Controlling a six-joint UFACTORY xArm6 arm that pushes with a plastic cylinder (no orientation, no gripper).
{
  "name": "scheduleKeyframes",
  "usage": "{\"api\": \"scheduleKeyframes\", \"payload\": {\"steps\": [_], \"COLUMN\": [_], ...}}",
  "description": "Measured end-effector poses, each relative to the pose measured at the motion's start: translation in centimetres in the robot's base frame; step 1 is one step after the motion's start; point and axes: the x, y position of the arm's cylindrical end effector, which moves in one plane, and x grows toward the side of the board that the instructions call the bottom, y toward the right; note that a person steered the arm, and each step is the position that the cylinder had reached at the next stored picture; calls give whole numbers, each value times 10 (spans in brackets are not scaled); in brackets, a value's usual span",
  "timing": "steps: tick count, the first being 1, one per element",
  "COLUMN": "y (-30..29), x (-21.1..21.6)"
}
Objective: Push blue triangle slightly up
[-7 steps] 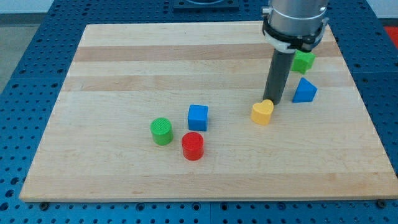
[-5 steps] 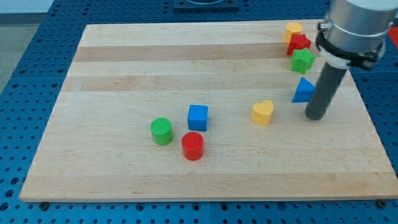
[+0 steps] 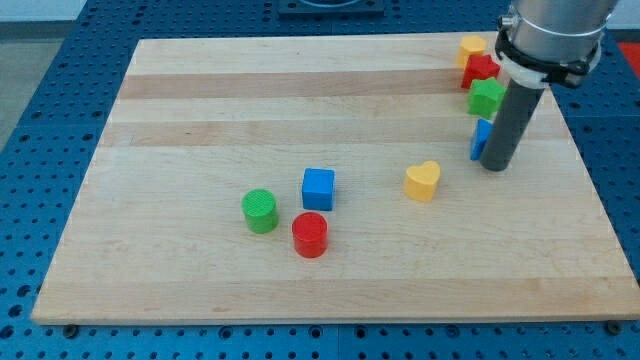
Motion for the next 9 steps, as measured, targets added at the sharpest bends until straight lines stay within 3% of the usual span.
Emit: {"api": "scheduleKeyframes", "payload": {"steps": [4, 9], "y": [-6, -4], "x": [12, -16]}}
